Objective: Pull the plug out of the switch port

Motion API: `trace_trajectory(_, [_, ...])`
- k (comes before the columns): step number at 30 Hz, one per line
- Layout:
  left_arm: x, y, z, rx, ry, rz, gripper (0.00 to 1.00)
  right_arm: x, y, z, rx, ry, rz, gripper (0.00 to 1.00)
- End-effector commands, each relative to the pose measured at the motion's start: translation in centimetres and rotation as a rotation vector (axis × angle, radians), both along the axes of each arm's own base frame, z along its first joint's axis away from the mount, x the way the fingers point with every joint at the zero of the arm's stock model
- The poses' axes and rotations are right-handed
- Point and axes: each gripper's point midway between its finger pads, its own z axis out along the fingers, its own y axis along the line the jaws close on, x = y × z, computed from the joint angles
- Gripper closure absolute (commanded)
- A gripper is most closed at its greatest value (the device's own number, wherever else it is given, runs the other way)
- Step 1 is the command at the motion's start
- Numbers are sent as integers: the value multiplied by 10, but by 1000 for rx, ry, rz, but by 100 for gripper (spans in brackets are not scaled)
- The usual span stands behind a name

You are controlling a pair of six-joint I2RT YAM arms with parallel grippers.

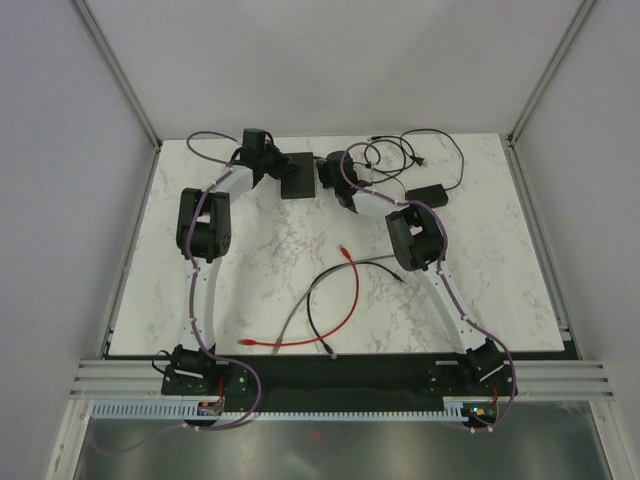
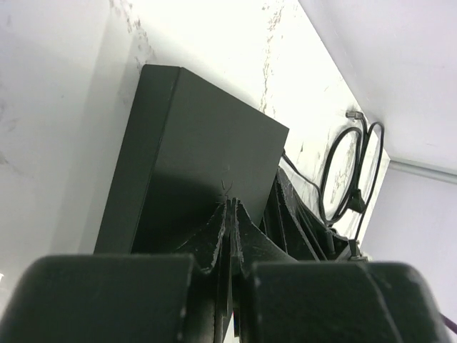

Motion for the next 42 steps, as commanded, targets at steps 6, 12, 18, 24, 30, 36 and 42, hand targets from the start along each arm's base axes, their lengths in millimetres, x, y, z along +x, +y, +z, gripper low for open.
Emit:
trace_trajectory(6, [-34,19,-57,151,185,78,98,-27,-53,-26,-80,111,-90,100])
trace_trajectory(12, [-33,20,-58,160,179,68,98,-23,-49,-20,-39,82,49,100])
trace_trajectory(18, [-28,8,-31,119,123,-11,98,-39,-10,22,17,2,303,100])
trace_trajectory(24, [-40,-2,29,93,30,-113,98,-84,13,104,138,-167,624,100])
trace_trajectory(30, [-69,-3,79,150,-10,-218,98,-132,22,202,284,-378,827,100])
trace_trajectory(36, [-106,5,107,207,-41,-252,97,-166,5,282,446,-510,845,100])
trace_trajectory(42, [-152,24,108,321,-10,-294,98,-198,-16,344,578,-622,861,100])
